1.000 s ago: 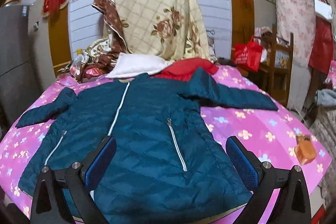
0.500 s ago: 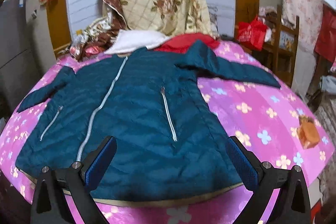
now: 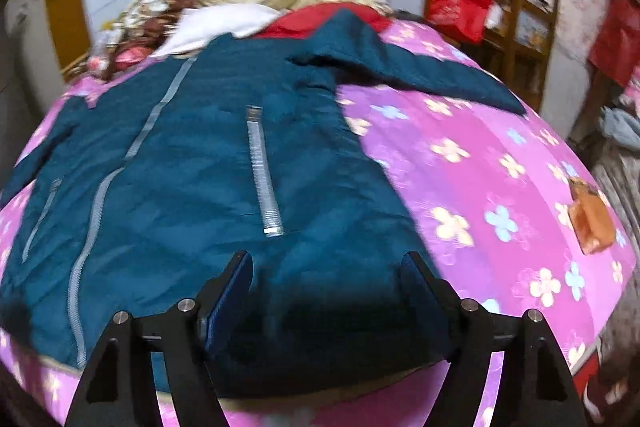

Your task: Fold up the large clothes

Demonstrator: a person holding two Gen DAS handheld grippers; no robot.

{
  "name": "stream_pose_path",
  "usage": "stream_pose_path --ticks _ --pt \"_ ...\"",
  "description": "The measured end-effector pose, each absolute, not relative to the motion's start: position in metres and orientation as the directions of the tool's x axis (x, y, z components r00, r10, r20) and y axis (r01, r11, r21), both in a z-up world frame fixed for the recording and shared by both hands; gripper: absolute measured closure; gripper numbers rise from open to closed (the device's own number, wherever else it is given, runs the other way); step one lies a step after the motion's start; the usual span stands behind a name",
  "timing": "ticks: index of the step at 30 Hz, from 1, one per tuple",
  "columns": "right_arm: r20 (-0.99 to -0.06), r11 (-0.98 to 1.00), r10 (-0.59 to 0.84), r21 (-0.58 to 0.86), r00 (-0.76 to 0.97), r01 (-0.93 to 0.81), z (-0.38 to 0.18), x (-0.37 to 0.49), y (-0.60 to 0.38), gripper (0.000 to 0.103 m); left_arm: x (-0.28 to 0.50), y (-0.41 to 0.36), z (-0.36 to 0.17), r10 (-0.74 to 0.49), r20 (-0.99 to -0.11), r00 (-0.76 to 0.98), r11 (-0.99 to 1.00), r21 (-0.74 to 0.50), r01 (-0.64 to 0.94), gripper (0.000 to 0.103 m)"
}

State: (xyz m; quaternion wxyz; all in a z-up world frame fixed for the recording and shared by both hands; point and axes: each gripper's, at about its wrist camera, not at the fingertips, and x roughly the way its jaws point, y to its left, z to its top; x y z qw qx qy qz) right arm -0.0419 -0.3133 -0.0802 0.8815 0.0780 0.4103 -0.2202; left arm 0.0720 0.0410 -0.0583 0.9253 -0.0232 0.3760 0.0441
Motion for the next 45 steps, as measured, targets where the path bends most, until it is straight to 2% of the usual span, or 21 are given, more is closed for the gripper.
stream_pose_path --ticks 3,8,11,13,14,15,16,17,18,21,29,31,35,37,39,40,41,42,43,44,45 --pt "-0.772 0.875 -0.339 -0.05 0.537 0.481 -0.085 -0.038 -0.332 0.028 0.085 0.072 -0.066 0.057 -0.718 0.693 0.988 -0.058 -0.141 0.007" --pt "-0.811 0.875 -0.283 0.0 0.511 0.485 -0.096 -0.034 -0.346 0.028 0.104 0.094 -0.086 -0.061 -0.777 0.627 0.981 -0.164 -0.108 0.007" --pt "-0.828 0.875 -0.249 0.03 0.502 0.483 -0.101 -0.031 -0.347 0.028 0.107 0.081 -0.094 -0.091 -0.8 0.593 0.989 -0.143 -0.04 0.007" --pt "-0.835 0.879 -0.239 0.031 0.496 0.475 -0.103 -0.03 -0.345 0.033 0.109 0.067 -0.101 -0.1 -0.821 0.562 0.993 -0.114 0.009 0.02" --pt "-0.838 0.884 -0.232 0.031 0.493 0.467 -0.104 -0.03 -0.344 0.038 0.111 0.063 -0.104 -0.09 -0.832 0.548 0.995 -0.097 0.017 0.038" --pt "-0.845 0.889 -0.229 0.022 0.484 0.458 -0.105 -0.03 -0.342 0.044 0.111 0.056 -0.108 -0.055 -0.845 0.532 0.998 -0.052 0.022 0.048" --pt "-0.849 0.893 -0.228 0.013 0.476 0.45 -0.106 -0.03 -0.341 0.047 0.11 0.053 -0.108 -0.045 -0.843 0.536 0.999 -0.038 0.023 0.052" --pt "-0.854 0.899 -0.229 -0.001 0.467 0.439 -0.106 -0.031 -0.338 0.053 0.108 0.051 -0.107 -0.035 -0.84 0.541 0.999 -0.027 0.023 0.061" --pt "-0.86 0.903 -0.233 -0.017 0.455 0.43 -0.107 -0.033 -0.334 0.056 0.105 0.047 -0.107 -0.02 -0.841 0.54 1.0 -0.008 0.025 0.065" --pt "-0.874 0.911 -0.249 -0.065 0.418 0.407 -0.107 -0.04 -0.319 0.06 0.095 0.045 -0.106 0.0 -0.843 0.539 1.0 0.013 0.021 0.071" --pt "-0.876 0.919 -0.259 -0.095 0.406 0.382 -0.103 -0.066 -0.303 0.06 0.065 0.053 -0.094 0.016 -0.829 0.559 0.999 0.037 0.028 0.071" --pt "-0.869 0.914 -0.244 -0.056 0.431 0.403 -0.097 -0.074 -0.31 0.06 0.06 0.061 -0.087 0.003 -0.828 0.56 1.0 0.011 0.01 0.071" --pt "-0.829 0.909 -0.225 0.01 0.512 0.416 -0.073 -0.093 -0.314 0.053 0.05 0.086 -0.059 -0.008 -0.79 0.613 0.998 -0.043 -0.043 0.071" --pt "-0.8 0.913 -0.232 0.017 0.554 0.407 -0.057 -0.096 -0.311 0.053 0.05 0.102 -0.045 0.029 -0.765 0.643 0.995 -0.036 -0.088 0.066" --pt "-0.764 0.917 -0.244 0.018 0.597 0.398 -0.04 -0.096 -0.305 0.052 0.055 0.12 -0.034 0.05 -0.752 0.657 0.99 -0.05 -0.133 0.049" --pt "-0.748 0.924 -0.232 0.031 0.622 0.382 -0.032 -0.093 -0.301 0.051 0.058 0.128 -0.03 0.057 -0.748 0.661 0.986 -0.062 -0.155 0.048" --pt "-0.739 0.93 -0.215 0.044 0.639 0.364 -0.028 -0.089 -0.298 0.047 0.06 0.139 -0.027 0.062 -0.744 0.665 0.981 -0.079 -0.179 0.047" --pt "-0.729 0.94 -0.19 0.058 0.658 0.336 -0.024 -0.083 -0.293 0.032 0.066 0.151 -0.022 0.065 -0.742 0.667 0.973 -0.102 -0.208 0.044" --pt "-0.719 0.948 -0.171 0.066 0.674 0.311 -0.021 -0.078 -0.287 0.024 0.068 0.158 -0.021 0.064 -0.74 0.67 0.969 -0.116 -0.22 0.042" --pt "-0.702 0.956 -0.157 0.07 0.695 0.286 -0.018 -0.073 -0.28 0.018 0.073 0.165 -0.018 0.065 -0.736 0.673 0.962 -0.133 -0.238 0.04" --pt "-0.688 0.961 -0.151 0.067 0.71 0.269 -0.016 -0.07 -0.275 0.018 0.08 0.173 -0.014 0.07 -0.73 0.679 0.954 -0.15 -0.26 0.038"
